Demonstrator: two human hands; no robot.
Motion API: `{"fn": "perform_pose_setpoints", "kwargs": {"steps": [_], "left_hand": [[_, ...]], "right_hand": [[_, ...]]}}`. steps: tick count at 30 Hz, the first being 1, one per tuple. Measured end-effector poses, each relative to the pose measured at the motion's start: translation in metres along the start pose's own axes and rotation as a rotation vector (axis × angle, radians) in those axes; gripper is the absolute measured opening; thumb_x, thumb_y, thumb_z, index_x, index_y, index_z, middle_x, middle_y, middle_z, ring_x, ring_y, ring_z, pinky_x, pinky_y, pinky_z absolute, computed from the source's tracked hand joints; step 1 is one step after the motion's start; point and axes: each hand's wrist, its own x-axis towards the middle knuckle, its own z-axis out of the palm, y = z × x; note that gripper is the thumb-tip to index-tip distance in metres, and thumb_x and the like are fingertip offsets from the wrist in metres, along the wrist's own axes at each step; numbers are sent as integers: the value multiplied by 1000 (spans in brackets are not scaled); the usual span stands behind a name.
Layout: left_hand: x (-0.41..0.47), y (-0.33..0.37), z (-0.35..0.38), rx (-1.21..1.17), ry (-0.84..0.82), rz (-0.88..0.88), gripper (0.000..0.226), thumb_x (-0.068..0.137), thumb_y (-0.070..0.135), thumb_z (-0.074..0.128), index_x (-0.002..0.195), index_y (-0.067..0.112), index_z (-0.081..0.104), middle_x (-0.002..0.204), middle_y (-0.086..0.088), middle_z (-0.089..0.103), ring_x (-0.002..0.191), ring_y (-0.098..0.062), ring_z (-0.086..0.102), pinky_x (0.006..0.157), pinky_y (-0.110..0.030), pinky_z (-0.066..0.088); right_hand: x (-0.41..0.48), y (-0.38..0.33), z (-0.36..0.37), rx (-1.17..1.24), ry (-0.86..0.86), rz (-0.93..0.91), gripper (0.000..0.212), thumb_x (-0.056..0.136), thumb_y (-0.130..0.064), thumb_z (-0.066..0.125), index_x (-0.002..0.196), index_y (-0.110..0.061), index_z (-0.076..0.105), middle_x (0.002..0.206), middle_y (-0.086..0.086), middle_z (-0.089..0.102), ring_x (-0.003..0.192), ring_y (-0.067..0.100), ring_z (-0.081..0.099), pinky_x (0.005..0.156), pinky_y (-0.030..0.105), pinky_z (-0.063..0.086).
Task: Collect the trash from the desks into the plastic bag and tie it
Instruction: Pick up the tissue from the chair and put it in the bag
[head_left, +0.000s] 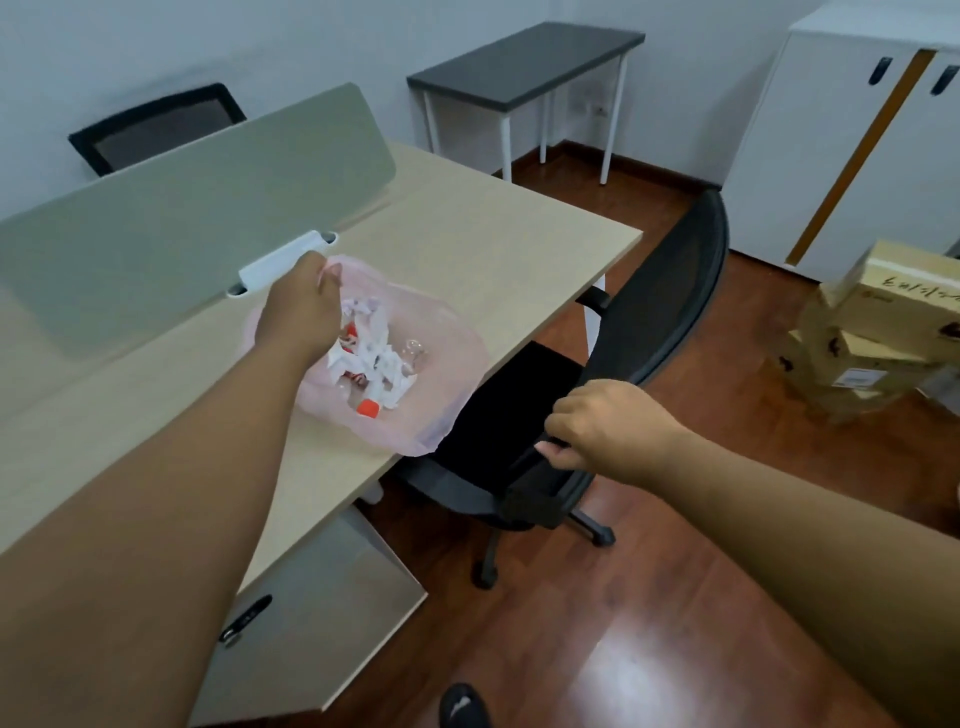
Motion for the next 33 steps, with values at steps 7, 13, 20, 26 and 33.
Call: {"fn": "perform_pose_setpoints", "kwargs": {"steps": [7,13,20,26,33], "left_hand": [[10,-21,-12,-17,6,-26,33,103,38,35,94,10,49,84,-8,56,77,-32,52,67,-38,38],[29,-41,-27,7,-12,-20,32,103,39,32,95,13,47,78,-5,55,76,-35,58,69,-41,45],[55,-60,-49,118,12,58,26,104,39,31,90,19,41,82,-9,55,77,-34,51,63,-38,37],[66,-66,-62,139,-9,80,28,104,37,33,90,15,42,76,-11,54,73,-37,52,62,-41,40],[65,-69,-87,195,58,56,25,102,41,34,87,23,43,69,-4,52,70,-36,53,62,-40,43]], "right_hand": [[62,0,3,13,-81,-83,40,97,-52,36,78,-17,42,59,-3,36,54,24,47,49,33,34],[121,-24,7,58,-32,-71,38,96,-43,40,80,-13,56,58,-1,41,51,26,44,51,32,35],[137,-17,8,26,-46,-53,43,96,-46,33,81,-14,59,62,0,48,54,26,45,52,31,37],[151,-19,-3,257,-218,86,59,85,-71,25,81,-22,58,70,-4,54,61,21,51,54,33,40],[241,1,1,336,-92,472,90,77,-58,69,145,-21,22,132,8,41,113,29,45,76,39,46]]}}
